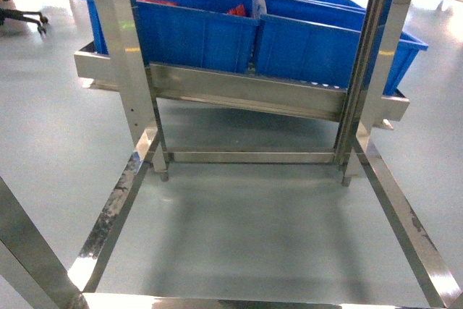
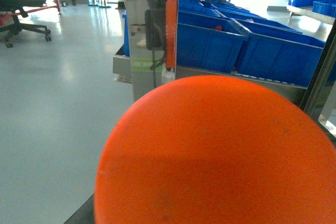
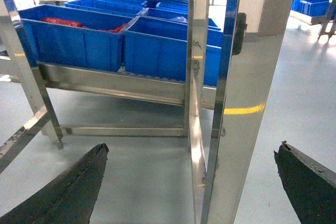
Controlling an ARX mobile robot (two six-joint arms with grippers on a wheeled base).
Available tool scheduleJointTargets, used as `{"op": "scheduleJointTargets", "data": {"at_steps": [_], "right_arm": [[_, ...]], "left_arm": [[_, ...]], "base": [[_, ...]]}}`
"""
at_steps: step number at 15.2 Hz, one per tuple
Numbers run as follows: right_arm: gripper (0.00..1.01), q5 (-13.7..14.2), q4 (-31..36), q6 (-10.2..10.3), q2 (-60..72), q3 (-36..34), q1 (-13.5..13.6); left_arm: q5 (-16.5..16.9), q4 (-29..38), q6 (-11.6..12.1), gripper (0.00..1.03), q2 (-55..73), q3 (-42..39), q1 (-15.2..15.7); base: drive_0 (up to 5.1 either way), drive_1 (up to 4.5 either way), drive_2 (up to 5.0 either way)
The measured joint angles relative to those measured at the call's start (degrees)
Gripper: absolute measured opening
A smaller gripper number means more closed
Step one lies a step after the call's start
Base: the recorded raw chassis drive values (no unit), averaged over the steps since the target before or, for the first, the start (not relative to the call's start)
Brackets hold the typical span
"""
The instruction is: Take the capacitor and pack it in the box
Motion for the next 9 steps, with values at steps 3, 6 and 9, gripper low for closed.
{"op": "scheduleJointTargets", "data": {"at_steps": [3,6,9], "right_arm": [[0.98,0.0,0.0,0.0,0.0,0.0,0.0],[0.98,0.0,0.1,0.0,0.0,0.0,0.0],[0.98,0.0,0.0,0.0,0.0,0.0,0.0]], "left_arm": [[0.0,0.0,0.0,0.44,0.0,0.0,0.0],[0.0,0.0,0.0,0.44,0.0,0.0,0.0],[0.0,0.2,0.0,0.44,0.0,0.0,0.0]], "base": [[0.0,0.00,0.0],[-1.6,0.86,0.9],[-4.7,2.76,2.8]]}}
